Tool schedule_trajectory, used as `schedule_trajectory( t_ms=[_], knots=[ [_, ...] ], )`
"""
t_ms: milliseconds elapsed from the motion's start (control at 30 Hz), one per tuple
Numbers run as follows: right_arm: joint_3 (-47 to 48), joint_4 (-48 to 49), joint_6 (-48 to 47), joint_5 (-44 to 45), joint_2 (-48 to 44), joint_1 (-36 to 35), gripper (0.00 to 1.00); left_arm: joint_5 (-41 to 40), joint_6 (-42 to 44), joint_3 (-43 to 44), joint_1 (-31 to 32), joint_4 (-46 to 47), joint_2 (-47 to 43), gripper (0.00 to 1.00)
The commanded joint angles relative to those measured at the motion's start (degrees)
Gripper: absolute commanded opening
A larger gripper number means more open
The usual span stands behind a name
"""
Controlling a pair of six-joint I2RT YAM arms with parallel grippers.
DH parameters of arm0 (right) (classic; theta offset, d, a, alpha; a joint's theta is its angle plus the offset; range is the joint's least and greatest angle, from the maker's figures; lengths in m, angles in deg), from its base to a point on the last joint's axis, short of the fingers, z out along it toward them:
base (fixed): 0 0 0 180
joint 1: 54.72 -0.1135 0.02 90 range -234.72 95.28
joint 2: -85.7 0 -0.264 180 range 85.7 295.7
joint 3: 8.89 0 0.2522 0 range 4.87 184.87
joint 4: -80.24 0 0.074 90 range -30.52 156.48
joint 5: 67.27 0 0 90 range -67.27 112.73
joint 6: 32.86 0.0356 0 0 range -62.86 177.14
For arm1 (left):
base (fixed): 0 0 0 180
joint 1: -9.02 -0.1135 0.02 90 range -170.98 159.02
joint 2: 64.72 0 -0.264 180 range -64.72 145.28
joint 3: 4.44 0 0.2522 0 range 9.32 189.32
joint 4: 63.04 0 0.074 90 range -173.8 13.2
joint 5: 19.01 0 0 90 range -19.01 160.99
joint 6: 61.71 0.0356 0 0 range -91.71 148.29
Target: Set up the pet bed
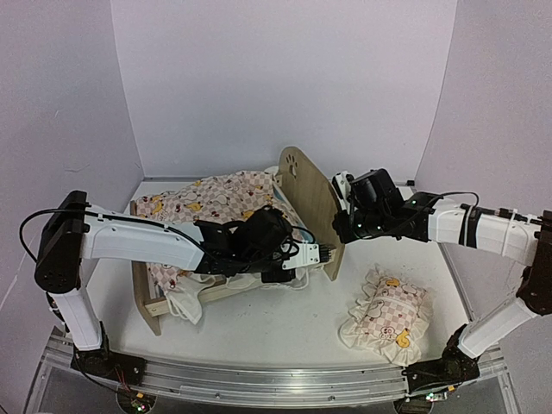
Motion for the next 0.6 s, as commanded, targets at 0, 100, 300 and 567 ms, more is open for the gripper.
schedule_trajectory(
  t_ms=[0, 100, 300, 567],
  knots=[
    [1.0, 8.3, 1.6, -10.6, -0.6, -1.1, 0.00, 3.0, -6.4, 2.7, -0.5, 3.5, -1.4, 0.00],
    [-0.2, 9.7, 3.1, -11.1, -0.8, -1.1, 0.00, 5.1, -13.3, 1.0, -0.6, 12.6, -2.8, 0.00],
    [-3.0, 15.7, 8.1, -15.8, -1.9, -1.1, 0.00, 6.0, -25.4, -0.7, -0.6, 29.4, -0.6, 0.00],
    [-3.9, 18.4, 12.7, -17.6, -3.9, -1.1, 0.00, 1.2, -28.7, -1.2, -0.9, 32.0, 5.1, 0.00]
  ],
)
